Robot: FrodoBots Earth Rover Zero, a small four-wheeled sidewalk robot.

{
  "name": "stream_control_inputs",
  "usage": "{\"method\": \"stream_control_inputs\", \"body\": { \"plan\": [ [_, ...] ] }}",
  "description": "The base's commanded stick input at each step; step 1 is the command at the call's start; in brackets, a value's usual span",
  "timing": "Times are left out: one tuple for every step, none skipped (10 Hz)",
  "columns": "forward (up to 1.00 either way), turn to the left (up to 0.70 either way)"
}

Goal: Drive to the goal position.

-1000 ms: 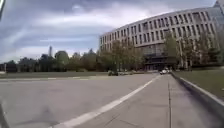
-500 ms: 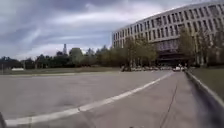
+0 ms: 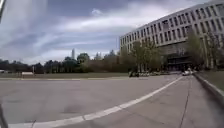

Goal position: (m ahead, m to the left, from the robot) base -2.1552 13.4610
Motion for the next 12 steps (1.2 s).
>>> {"method": "stream_control_inputs", "body": {
  "plan": [
    [0.87, 0.35],
    [0.88, 0.35],
    [0.88, 0.35],
    [0.85, 0.33],
    [0.81, 0.32],
    [0.82, 0.33],
    [0.85, 0.34],
    [0.83, 0.33],
    [0.76, 0.32],
    [0.63, 0.3],
    [0.58, 0.51],
    [0.59, 0.41]
  ]
}}
